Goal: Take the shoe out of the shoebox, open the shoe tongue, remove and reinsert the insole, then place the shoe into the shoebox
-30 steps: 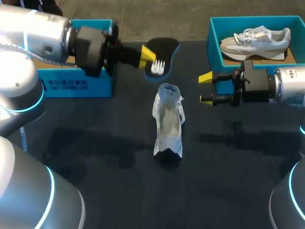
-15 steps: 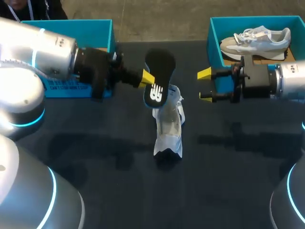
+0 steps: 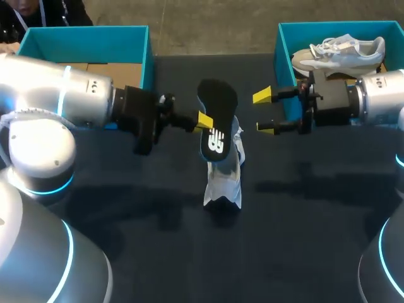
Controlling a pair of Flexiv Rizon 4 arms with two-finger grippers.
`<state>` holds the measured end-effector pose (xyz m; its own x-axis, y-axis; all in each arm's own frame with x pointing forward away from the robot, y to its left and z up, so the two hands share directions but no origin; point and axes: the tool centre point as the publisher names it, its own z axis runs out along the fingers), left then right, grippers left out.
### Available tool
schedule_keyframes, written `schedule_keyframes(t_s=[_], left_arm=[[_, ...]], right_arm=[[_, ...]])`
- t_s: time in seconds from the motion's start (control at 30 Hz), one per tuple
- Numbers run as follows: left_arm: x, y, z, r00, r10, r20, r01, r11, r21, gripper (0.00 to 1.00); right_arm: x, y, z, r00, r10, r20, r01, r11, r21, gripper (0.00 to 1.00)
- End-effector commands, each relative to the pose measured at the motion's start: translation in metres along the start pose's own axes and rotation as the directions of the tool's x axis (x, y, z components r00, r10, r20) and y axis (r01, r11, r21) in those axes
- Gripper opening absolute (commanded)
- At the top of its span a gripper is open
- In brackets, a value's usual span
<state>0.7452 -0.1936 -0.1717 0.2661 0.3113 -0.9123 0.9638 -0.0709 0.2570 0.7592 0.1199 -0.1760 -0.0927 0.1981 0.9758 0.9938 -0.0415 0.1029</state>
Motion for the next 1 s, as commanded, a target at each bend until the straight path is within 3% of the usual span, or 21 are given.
schedule_keyframes(t_s=[0.03, 0.63, 0.8, 1.0], left_arm=[[-0.002, 0.005, 0.015, 1.000, 0.009, 0.025, -0.009, 1.000, -0.004, 0.00], [-0.008, 0.003, 0.047, 0.997, 0.001, 0.077, -0.004, 1.000, 0.029, 0.00], [-0.005, -0.002, 0.051, 0.996, -0.017, 0.085, 0.015, 1.000, 0.025, 0.00], [-0.003, -0.013, 0.056, 0.995, -0.029, 0.091, 0.024, 0.998, 0.055, 0.00]], right_arm=[[-0.003, 0.003, 0.009, 1.000, 0.011, 0.001, -0.011, 1.000, 0.018, 1.00], [0.000, 0.008, 0.025, 1.000, 0.001, -0.030, 0.000, 1.000, 0.027, 1.00], [-0.003, 0.010, 0.025, 1.000, 0.005, -0.024, -0.004, 1.000, 0.029, 0.59], [-0.004, 0.013, 0.025, 1.000, 0.006, -0.020, -0.006, 0.999, 0.038, 0.52]])
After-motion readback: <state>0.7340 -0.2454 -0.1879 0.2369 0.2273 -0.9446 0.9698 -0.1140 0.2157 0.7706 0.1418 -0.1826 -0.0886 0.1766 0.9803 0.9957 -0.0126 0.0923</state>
